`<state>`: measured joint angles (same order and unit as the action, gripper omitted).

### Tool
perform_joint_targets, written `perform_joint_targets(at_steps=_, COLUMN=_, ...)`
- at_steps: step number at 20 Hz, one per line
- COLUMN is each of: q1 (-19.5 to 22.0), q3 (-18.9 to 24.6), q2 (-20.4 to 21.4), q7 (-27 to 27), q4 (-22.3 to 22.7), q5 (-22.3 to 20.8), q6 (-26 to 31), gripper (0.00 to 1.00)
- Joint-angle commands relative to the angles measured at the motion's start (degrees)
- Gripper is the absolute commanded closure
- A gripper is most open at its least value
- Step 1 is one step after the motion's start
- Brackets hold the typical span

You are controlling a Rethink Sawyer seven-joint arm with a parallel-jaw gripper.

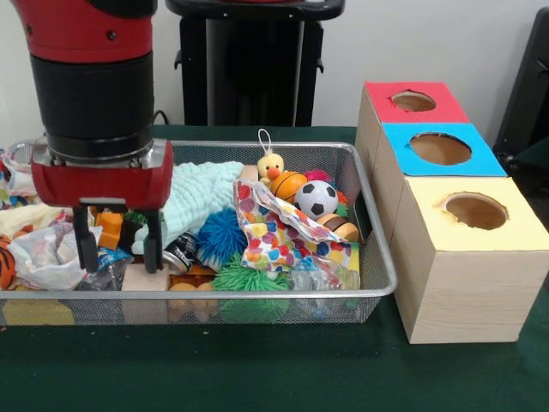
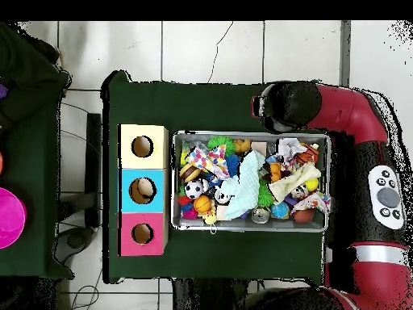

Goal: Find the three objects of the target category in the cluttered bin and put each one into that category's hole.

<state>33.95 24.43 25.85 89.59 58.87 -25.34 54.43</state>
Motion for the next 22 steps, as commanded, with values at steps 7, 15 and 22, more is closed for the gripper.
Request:
perform_joint_targets(at_steps=7, q1=0.61, q3=3.26, q2=-5.42, q7=-13.21, q4=0.16, q5=-3.35, q6=-2.77, gripper=0.00)
perform_joint_targets(at_steps=15, q1=2.57, q3=3.58, q2=-2.45, q7=-13.04, q4=6.21, q5=-2.43, q6=-5.30, gripper=0.00)
perform_joint_targets(at_steps=22, q1=5.29, q3=4.78, q2=0.29, q7=-12.37, q4=12.72, q5=-2.01, q6=-8.70, gripper=0.00)
